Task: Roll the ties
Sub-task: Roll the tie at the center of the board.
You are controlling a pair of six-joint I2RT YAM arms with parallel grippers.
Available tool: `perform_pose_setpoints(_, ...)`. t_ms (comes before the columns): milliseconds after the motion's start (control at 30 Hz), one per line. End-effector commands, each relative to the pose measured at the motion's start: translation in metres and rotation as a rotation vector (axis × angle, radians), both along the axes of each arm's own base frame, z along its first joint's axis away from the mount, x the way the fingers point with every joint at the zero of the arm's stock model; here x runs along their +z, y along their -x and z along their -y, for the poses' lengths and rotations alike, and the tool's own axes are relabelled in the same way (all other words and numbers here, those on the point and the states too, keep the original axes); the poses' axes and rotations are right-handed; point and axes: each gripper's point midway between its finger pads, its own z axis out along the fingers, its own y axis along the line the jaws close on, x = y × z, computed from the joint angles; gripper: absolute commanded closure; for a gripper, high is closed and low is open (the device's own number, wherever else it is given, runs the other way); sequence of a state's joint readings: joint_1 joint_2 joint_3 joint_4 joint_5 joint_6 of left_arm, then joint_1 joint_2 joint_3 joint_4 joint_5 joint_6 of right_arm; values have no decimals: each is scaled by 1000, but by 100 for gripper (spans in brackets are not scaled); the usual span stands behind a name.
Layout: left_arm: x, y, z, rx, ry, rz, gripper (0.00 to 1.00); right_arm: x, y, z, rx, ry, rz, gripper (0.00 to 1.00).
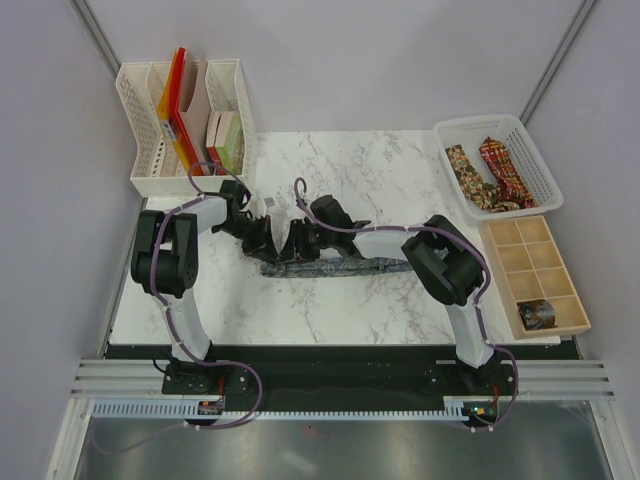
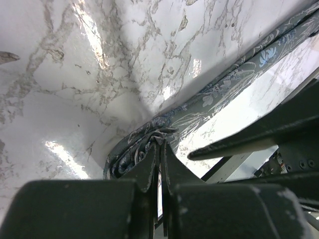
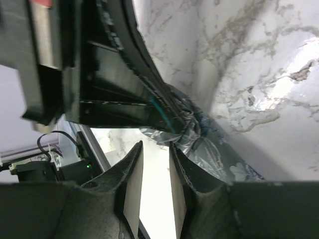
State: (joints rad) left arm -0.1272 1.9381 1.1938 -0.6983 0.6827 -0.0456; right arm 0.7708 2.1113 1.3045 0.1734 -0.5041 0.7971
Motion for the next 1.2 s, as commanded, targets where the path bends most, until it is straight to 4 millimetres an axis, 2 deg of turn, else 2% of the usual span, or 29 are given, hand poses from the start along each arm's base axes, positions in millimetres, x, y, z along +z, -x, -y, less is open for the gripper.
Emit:
perform_pose_setpoints(0,-8,-6,1,10,-21,22,98,32,1,-13,16,-57,45,62)
perform_pose_setpoints(167,-9,-7,0,12,-22,22,98,9,2,-7,-13,23,16,60)
perform_pose_setpoints(367,-8,-7,1,9,-22,27,98,0,4,-6,-25,52,14,60)
perform_pose_setpoints(567,-8,-6,1,11,-23,25,98,-9,-3,-7,-70,63,6,60)
perform_pose_setpoints(1167,-9,-3,0,17,-27,22,98,-3,-7,-23,-116,31,-21,59)
